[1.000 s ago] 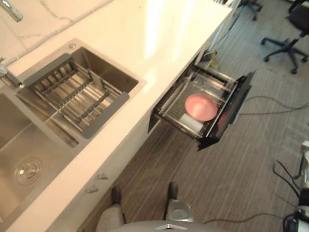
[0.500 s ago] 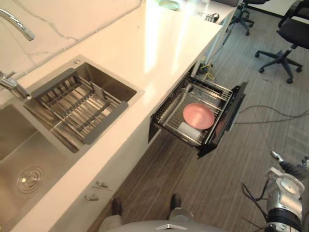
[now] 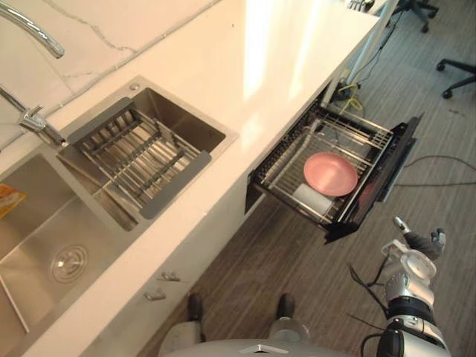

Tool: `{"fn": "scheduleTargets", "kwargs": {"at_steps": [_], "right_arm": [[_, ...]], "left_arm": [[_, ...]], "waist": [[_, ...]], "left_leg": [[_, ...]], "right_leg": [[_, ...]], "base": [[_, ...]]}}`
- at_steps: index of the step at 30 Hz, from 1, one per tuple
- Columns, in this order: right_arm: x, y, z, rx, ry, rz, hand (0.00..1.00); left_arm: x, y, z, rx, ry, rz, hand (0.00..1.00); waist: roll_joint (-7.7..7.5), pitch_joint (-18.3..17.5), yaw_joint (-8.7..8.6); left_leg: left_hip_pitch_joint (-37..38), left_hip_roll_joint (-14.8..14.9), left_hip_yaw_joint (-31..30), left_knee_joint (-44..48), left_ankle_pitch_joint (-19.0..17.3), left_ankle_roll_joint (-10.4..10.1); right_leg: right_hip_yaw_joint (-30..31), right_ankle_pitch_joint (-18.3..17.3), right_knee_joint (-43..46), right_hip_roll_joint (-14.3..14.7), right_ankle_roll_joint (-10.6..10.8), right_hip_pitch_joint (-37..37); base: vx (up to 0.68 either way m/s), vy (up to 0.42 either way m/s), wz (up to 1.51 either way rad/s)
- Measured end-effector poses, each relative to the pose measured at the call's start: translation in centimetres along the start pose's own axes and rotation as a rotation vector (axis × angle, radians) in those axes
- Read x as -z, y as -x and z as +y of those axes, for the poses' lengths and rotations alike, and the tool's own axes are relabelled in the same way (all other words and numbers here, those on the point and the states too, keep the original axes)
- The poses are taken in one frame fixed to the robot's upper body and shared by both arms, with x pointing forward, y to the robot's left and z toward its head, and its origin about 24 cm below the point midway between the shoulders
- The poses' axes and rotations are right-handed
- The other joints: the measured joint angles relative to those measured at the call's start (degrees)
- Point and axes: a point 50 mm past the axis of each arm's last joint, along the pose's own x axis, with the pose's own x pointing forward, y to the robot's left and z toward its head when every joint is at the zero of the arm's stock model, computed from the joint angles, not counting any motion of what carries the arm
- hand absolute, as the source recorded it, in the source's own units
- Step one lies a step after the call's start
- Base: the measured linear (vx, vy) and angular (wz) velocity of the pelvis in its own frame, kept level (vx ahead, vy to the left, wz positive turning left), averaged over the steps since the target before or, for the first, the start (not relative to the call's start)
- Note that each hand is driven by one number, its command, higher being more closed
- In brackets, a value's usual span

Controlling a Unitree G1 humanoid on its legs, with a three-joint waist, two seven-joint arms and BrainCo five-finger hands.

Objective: Walk over to the sink, pick up the cup, carry it to the dishwasher, place the cup inside the dishwasher, then close the dishwasher door

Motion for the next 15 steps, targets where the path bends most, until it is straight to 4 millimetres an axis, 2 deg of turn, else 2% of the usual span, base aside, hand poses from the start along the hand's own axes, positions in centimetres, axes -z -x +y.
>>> {"fn": "scheduleTargets", "kwargs": {"at_steps": [10,13,15], "right_arm": [[-0.4,0.6,3.4,-0.04,0.026,-0.016,0.0],[-0.6,1.0,5.1,-0.083,0.053,-0.017,0.0],[-0.6,1.1,5.5,-0.099,0.063,-0.015,0.0]], "left_arm": [[-0.4,0.2,-1.1,0.035,0.0,-0.032,0.0],[-0.6,0.2,-1.3,0.041,-0.005,-0.043,0.0],[-0.9,0.2,-1.4,0.046,-0.003,-0.054,0.0]], "waist": [[2.65,3.09,0.89],[3.58,4.15,1.1],[4.47,4.61,1.83]], "left_leg": [[-1.16,-1.36,-1.13,0.02,0.29,0.45],[-1.38,-1.68,-1.3,0.02,0.34,0.52],[-1.67,-1.97,-1.43,0.02,0.4,0.6]], "right_leg": [[-0.58,0.26,0.03,-1.4,0.64,-0.63],[-0.59,0.11,0.52,-1.82,0.85,-0.97],[-0.67,0.02,0.71,-2.1,0.98,-1.12]], "base": [[-0.01,0.011,0.05],[-0.01,0.008,0.02],[-0.02,0.024,0.08]]}}
